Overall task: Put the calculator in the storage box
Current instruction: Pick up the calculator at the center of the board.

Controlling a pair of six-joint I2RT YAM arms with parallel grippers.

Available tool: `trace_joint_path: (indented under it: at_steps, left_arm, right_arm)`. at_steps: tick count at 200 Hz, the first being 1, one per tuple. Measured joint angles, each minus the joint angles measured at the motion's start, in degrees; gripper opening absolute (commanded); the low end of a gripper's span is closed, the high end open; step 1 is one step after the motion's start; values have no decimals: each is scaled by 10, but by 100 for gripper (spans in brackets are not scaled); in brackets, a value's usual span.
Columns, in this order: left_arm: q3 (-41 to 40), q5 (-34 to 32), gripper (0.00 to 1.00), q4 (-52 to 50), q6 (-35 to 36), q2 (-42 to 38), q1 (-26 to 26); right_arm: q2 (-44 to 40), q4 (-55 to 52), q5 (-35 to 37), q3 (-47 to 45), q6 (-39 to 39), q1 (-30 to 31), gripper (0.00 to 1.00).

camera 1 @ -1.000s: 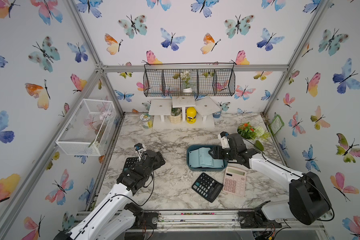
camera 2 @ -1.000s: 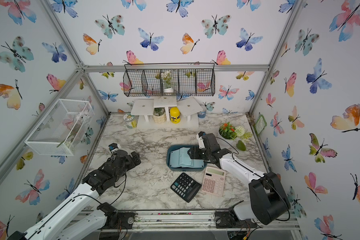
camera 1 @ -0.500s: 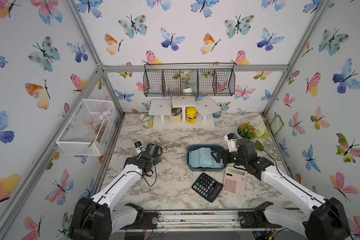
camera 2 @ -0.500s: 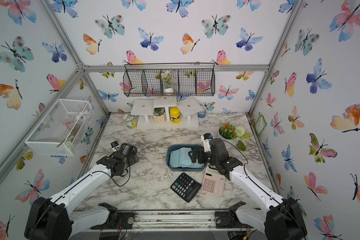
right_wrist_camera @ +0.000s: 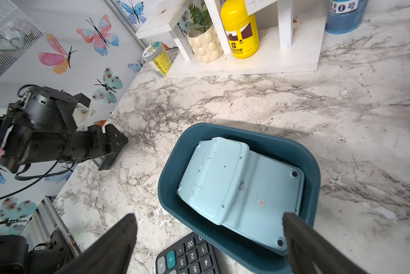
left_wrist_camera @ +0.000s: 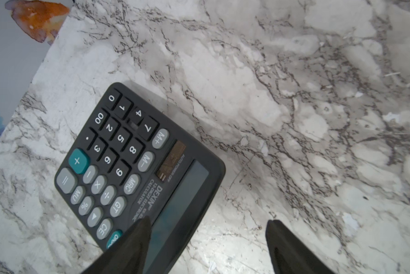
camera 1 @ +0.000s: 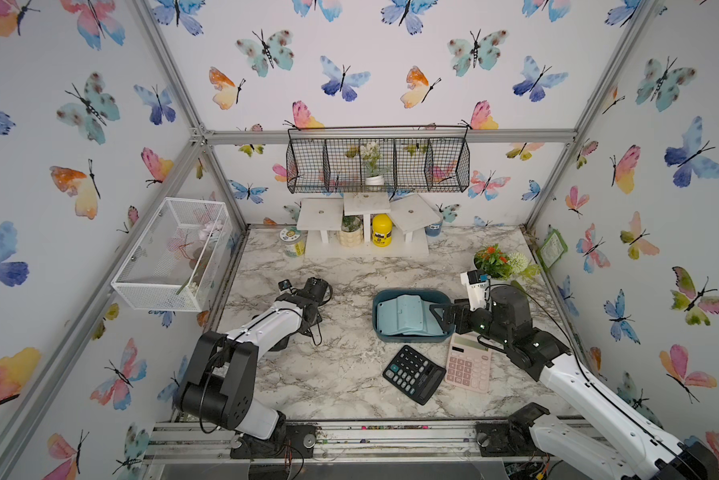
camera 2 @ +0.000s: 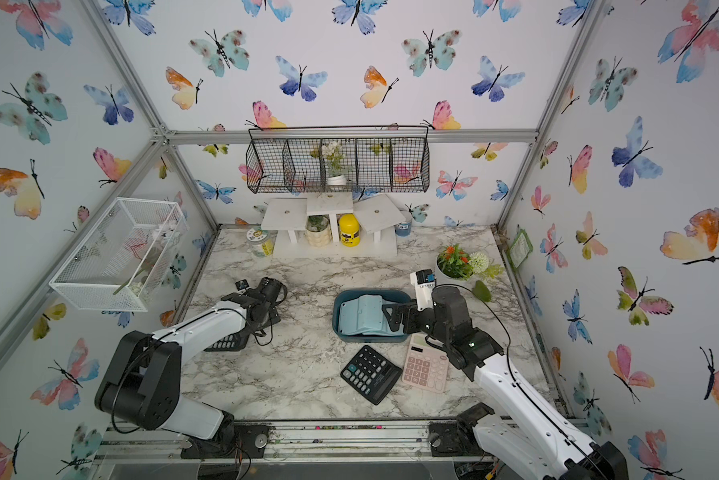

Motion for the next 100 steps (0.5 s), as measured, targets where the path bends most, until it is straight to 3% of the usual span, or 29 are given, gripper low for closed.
trace_joint_path:
  at_steps: [49, 100]
  left_arm:
    - [4, -21, 63, -7, -8, 51, 9]
    - [6, -39, 32, -10, -4, 54, 15]
  right_arm:
    - [-28, 0, 4, -10, -7, 0, 98]
    - [-28, -6, 4, -10, -16, 0, 98]
